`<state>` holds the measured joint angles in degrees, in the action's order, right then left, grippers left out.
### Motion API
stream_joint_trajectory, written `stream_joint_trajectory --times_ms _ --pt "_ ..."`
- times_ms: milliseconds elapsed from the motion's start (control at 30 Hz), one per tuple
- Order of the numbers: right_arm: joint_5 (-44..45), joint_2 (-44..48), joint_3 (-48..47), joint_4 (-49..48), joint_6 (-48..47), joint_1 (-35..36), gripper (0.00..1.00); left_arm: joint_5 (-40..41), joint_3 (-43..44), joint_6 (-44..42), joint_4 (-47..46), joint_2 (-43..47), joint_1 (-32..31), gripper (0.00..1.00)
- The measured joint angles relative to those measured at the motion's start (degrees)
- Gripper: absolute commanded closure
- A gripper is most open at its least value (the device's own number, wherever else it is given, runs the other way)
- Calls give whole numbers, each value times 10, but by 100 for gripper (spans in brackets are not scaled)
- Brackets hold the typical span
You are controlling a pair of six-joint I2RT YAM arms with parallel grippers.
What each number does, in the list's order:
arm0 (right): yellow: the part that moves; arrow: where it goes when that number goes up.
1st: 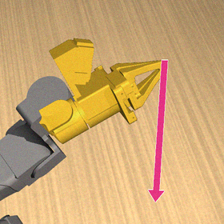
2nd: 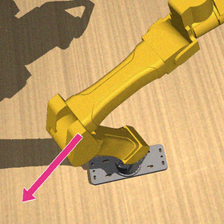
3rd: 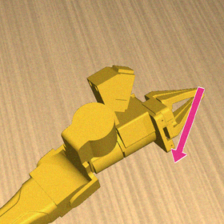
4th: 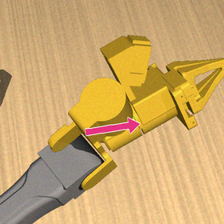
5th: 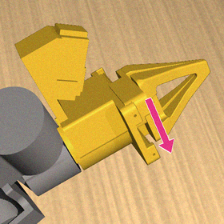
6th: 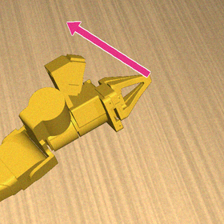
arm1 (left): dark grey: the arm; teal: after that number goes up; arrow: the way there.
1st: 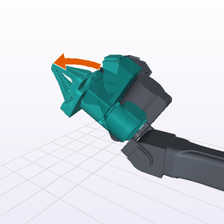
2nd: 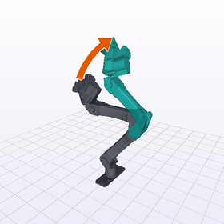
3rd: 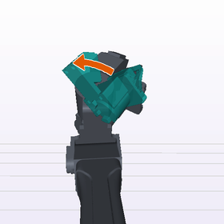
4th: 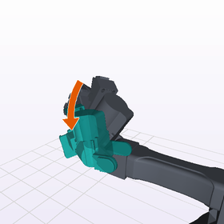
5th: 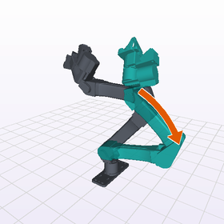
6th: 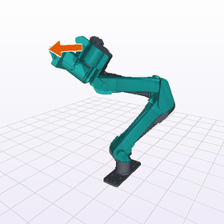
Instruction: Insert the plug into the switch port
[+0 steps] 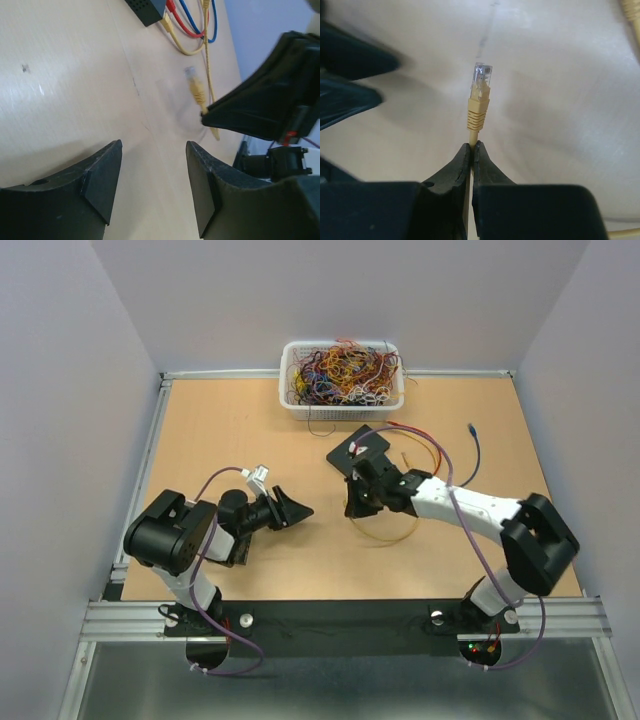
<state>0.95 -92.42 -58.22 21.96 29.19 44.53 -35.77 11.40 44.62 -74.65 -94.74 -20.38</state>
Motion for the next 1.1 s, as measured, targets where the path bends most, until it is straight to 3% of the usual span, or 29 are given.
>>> stream_joint_trajectory --times_ms 167,367,733,1000,1100 --pt "-95 110 50 -66 -7 2 100 -20 -26 88 -1 -4 2 35" --pt "-189 166 132 -155 7 2 100 -30 -28 194 -1 -37 1 35" --pt "-252 171 160 -243 37 2 100 4 -33 272 -5 70 -10 36" --pt "-272 159 160 -280 52 2 99 31 -36 283 -1 84 -33 36" --pt "-270 149 160 -281 56 2 100 45 -35 274 5 129 -43 36"
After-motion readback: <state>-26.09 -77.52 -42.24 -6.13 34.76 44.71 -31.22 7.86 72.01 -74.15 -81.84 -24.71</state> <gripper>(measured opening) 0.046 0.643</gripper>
